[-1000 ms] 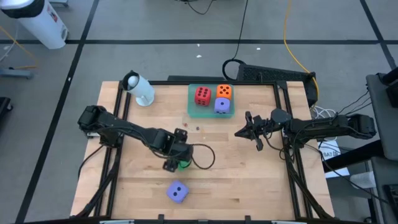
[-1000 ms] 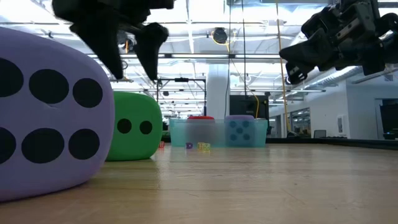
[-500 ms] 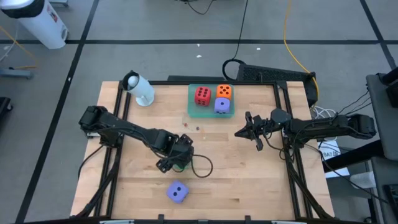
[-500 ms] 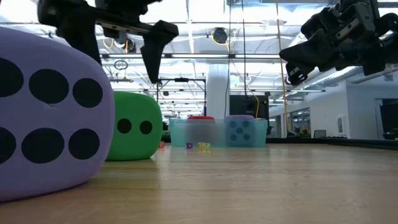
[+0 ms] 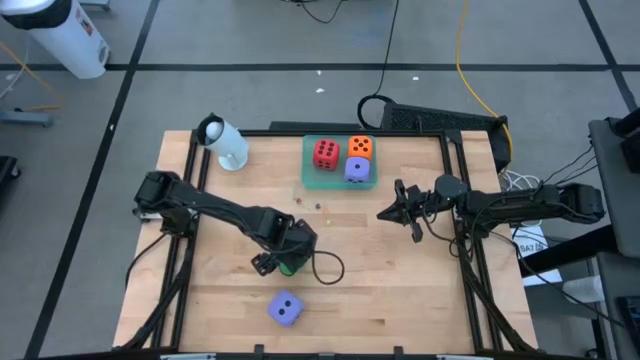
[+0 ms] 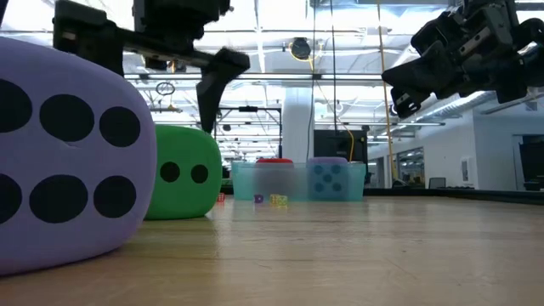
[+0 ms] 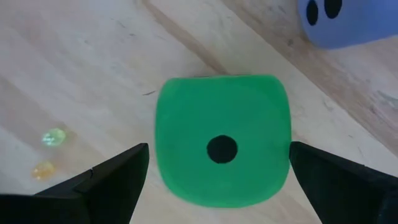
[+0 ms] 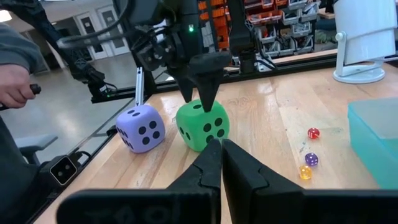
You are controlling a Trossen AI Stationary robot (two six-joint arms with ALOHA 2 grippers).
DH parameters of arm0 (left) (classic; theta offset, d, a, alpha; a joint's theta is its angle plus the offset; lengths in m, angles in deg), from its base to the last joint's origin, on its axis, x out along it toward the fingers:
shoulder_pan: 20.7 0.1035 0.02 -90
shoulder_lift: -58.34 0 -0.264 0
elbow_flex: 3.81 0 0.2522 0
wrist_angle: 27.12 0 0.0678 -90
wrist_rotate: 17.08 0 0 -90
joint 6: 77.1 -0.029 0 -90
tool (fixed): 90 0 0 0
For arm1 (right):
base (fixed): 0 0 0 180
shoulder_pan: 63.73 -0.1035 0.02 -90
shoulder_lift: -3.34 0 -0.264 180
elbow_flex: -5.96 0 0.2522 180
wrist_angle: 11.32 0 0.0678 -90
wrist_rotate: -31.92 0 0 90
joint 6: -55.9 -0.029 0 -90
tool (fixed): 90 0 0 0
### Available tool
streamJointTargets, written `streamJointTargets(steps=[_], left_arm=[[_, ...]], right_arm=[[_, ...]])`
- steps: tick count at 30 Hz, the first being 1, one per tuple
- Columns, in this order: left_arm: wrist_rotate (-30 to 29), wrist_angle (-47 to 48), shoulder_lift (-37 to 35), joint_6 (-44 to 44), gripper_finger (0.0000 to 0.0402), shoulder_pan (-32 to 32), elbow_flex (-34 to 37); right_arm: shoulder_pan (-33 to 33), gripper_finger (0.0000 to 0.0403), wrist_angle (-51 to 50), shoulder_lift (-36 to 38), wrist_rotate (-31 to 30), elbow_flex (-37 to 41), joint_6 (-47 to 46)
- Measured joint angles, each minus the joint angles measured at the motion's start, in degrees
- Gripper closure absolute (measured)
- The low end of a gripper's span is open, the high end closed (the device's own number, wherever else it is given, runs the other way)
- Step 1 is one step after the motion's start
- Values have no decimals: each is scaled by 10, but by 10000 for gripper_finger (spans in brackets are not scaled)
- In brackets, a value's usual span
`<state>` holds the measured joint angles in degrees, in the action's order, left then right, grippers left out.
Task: Pick & Place Dice
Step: Put the big green dice into the bin
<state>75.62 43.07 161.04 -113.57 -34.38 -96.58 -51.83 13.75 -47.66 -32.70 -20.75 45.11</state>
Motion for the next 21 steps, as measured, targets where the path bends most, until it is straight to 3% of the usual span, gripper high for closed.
streamJointTargets(steps=[21], left_arm=[[78,-31,108,10,2,20,-3]], right_arm=[[0,399,-4,0,2,0,5]])
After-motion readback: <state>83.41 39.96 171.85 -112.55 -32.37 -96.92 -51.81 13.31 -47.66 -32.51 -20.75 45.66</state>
